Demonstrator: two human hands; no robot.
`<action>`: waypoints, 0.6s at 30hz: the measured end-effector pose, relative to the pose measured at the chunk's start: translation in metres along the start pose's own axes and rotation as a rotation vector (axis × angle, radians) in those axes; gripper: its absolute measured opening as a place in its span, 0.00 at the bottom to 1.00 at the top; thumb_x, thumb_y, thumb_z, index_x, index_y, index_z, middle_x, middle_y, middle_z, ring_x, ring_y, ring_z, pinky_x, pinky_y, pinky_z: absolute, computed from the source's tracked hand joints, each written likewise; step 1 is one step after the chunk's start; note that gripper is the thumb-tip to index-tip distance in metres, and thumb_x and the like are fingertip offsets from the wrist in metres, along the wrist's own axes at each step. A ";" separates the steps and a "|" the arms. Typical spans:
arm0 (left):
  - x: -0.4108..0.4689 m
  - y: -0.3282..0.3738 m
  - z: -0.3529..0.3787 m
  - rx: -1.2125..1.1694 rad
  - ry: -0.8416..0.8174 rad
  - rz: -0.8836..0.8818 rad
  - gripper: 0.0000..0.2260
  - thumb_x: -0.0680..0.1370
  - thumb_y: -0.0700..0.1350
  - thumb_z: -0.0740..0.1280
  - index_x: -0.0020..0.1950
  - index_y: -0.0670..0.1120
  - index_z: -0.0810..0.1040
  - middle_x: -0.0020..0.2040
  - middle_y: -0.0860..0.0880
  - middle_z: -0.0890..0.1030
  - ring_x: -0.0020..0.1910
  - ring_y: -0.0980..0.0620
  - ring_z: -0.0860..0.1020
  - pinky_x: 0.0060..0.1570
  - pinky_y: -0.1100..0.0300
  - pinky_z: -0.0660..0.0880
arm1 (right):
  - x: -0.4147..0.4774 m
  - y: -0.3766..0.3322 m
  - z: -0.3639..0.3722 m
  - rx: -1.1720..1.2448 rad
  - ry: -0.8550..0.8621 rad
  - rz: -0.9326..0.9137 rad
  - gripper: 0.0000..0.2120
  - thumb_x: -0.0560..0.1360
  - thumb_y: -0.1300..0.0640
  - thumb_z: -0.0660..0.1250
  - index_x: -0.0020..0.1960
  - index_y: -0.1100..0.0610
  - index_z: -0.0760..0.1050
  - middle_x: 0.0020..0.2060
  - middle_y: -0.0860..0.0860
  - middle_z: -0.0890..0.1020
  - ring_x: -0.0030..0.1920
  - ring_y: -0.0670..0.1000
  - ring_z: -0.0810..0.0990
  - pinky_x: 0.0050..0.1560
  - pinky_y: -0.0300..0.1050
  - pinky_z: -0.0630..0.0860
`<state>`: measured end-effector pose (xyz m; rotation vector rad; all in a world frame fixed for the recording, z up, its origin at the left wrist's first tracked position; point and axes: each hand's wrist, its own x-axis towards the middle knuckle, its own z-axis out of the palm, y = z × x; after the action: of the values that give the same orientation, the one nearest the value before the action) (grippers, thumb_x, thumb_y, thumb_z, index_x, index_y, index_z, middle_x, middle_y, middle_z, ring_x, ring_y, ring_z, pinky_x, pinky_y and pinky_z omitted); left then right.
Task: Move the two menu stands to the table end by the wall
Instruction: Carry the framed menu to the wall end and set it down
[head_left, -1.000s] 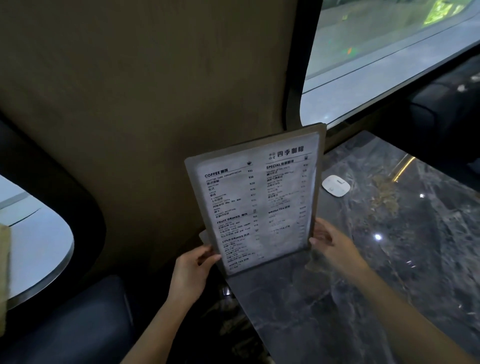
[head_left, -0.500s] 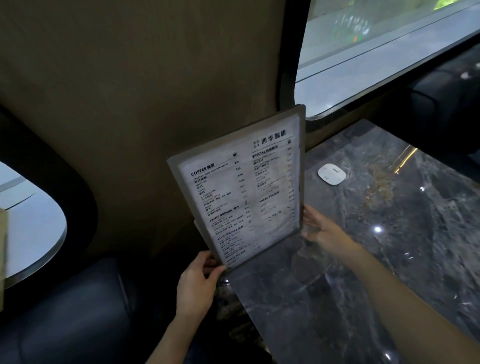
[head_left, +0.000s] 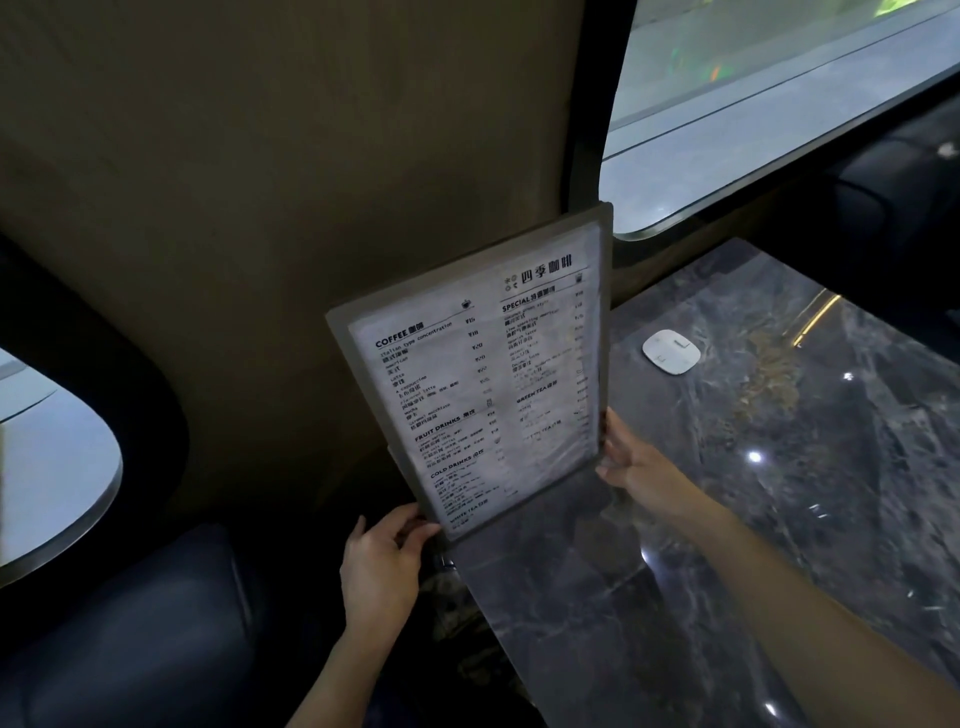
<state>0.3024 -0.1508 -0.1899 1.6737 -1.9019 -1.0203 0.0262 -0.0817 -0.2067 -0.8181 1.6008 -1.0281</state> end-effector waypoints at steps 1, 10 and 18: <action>0.003 0.000 0.000 -0.002 0.012 0.008 0.07 0.72 0.45 0.70 0.49 0.50 0.81 0.33 0.61 0.77 0.37 0.59 0.76 0.71 0.47 0.60 | 0.002 -0.002 0.001 0.015 -0.004 0.001 0.36 0.73 0.75 0.56 0.73 0.52 0.46 0.70 0.44 0.62 0.70 0.46 0.60 0.69 0.46 0.61; 0.029 -0.001 -0.004 0.017 0.036 -0.055 0.06 0.72 0.46 0.69 0.49 0.50 0.80 0.40 0.50 0.84 0.44 0.50 0.80 0.62 0.40 0.70 | 0.022 -0.023 0.016 0.002 0.040 -0.016 0.35 0.73 0.74 0.56 0.73 0.50 0.49 0.65 0.41 0.65 0.64 0.42 0.64 0.50 0.29 0.71; 0.051 -0.001 -0.010 0.013 0.041 -0.083 0.08 0.72 0.46 0.69 0.51 0.47 0.79 0.44 0.48 0.84 0.45 0.48 0.79 0.58 0.41 0.73 | 0.044 -0.036 0.026 -0.063 0.059 -0.034 0.35 0.73 0.68 0.60 0.71 0.43 0.51 0.57 0.29 0.66 0.58 0.33 0.67 0.55 0.32 0.67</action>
<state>0.2996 -0.2028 -0.1926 1.7803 -1.8312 -0.9984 0.0412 -0.1408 -0.1941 -0.8666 1.6815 -1.0390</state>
